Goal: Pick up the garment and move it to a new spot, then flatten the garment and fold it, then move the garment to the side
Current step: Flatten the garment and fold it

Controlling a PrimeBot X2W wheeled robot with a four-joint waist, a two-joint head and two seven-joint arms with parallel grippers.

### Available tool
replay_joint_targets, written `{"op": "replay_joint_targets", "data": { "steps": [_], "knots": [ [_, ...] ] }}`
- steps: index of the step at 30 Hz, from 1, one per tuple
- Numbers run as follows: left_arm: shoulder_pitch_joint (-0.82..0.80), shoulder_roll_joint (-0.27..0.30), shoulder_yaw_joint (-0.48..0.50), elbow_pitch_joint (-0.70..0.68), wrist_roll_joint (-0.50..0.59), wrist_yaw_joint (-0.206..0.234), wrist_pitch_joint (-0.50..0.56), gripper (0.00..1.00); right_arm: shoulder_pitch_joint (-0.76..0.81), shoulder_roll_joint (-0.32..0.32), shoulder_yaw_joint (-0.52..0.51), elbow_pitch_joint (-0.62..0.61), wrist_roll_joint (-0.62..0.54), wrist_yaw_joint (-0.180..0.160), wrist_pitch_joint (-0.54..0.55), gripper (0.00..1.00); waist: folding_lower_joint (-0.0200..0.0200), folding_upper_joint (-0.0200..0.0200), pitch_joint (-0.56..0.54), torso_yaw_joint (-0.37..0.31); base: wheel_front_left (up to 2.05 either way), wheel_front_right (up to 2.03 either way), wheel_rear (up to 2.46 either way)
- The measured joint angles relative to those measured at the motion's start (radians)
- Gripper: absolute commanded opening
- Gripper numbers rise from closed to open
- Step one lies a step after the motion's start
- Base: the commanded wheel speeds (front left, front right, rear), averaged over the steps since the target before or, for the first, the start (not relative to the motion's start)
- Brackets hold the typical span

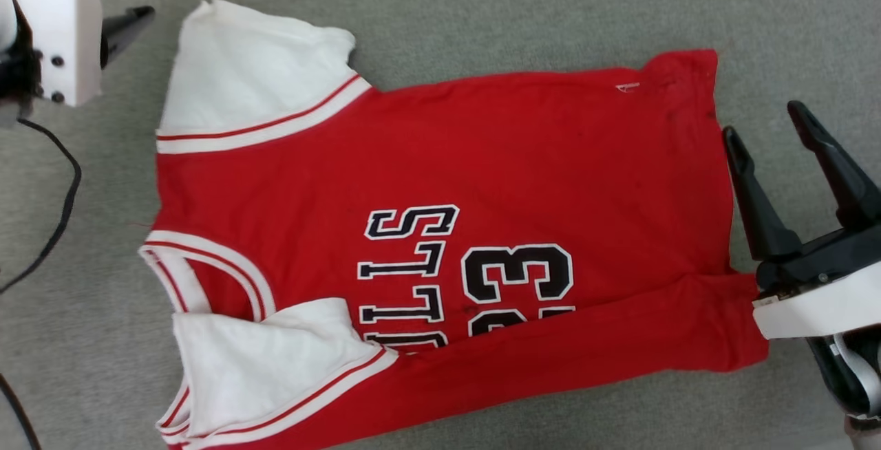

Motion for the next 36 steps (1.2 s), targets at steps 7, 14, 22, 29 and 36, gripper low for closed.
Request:
{"op": "replay_joint_targets", "data": {
  "steps": [7,14,22,29,36],
  "knots": [
    [-0.138,-0.051,-0.028,0.077,-0.013,0.000,0.167,1.00,-0.022,0.003,0.026,-0.011,-0.001,0.000,0.015,1.00,0.0001,0.0000,0.098,-0.044,0.00,0.00,0.00],
    [-0.187,-0.063,-0.086,0.141,0.032,-0.009,0.260,1.00,-0.055,0.001,0.060,0.006,0.000,0.000,0.007,1.00,0.0001,0.0000,0.167,-0.078,0.00,0.00,0.00],
    [-0.195,-0.060,-0.109,0.158,0.034,-0.038,0.272,0.00,-0.080,-0.012,0.060,0.022,0.006,0.000,0.005,1.00,0.0000,0.0000,0.169,-0.086,0.00,0.00,0.00],
    [-0.165,-0.075,-0.122,0.140,0.031,-0.063,0.214,0.00,-0.182,-0.090,0.037,-0.014,-0.012,0.000,0.089,1.00,0.0000,0.0000,0.115,-0.065,0.00,0.00,0.00],
    [-0.152,-0.112,-0.119,0.073,0.012,-0.081,0.137,0.00,-0.370,-0.267,0.131,-0.007,0.084,0.000,0.409,1.00,0.0000,0.0001,0.059,-0.012,0.00,0.00,0.00]
  ]
}}
